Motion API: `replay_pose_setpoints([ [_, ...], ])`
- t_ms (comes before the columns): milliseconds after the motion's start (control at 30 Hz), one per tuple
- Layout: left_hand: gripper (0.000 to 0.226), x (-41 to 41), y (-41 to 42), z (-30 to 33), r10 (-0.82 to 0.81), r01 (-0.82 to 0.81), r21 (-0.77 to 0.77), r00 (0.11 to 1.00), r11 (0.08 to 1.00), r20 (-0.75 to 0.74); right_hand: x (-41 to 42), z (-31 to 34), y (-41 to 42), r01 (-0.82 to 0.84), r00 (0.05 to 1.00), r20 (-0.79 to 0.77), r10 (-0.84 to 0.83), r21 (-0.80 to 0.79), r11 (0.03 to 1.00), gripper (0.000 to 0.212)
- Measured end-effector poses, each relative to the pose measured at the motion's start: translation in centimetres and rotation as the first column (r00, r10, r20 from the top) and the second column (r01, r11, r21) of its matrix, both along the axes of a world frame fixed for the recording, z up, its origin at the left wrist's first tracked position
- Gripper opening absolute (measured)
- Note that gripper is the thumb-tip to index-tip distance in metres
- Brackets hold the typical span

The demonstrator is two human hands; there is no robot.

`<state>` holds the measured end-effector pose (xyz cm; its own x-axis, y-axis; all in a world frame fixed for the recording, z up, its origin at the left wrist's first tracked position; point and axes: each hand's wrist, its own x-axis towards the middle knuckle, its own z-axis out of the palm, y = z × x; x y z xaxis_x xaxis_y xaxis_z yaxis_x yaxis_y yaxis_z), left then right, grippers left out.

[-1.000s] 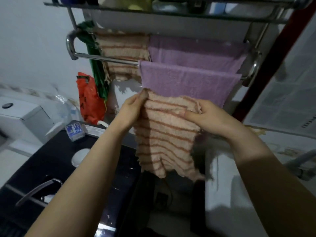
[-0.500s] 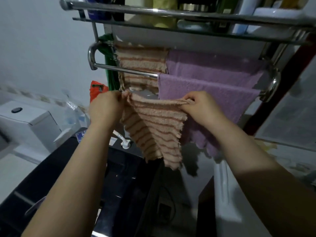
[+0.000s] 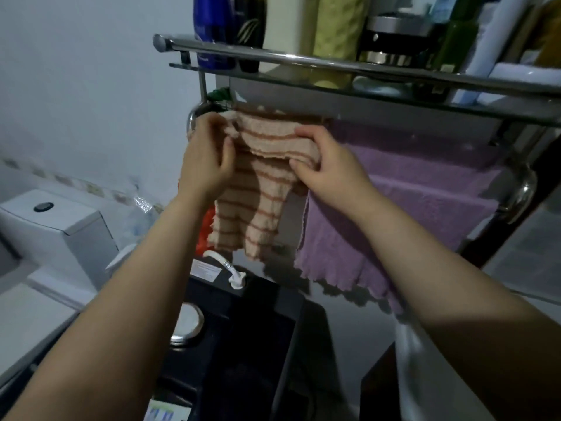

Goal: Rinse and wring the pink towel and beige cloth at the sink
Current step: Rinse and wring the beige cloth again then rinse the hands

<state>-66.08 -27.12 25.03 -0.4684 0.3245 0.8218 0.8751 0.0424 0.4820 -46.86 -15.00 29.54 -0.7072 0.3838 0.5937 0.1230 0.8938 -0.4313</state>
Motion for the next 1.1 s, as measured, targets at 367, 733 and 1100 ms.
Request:
replay_pose_setpoints([
  [367,0.046,-5.0,2.9,3.2,0.113,-0.171,-0.492,0.983,0.854,-0.145,-7.4,2.3,3.5,0.264,0.760,0.621,-0.191,-0.026,0.964,0.071],
  [733,0.034,-2.8,1.1,-2.5,0.218,-0.305,-0.214,0.910,0.928,-0.352,-5.3,0.2,1.7,0.190,0.888,0.303,-0.345,0.443,0.876,0.029],
  [1100,0.042,-4.1,2.3,1.3,0.158,-0.283,-0.448,0.942,0.848,-0.296,-5.2,2.8,4.5,0.148,0.844,0.522,-0.120,-0.013,0.989,0.030],
])
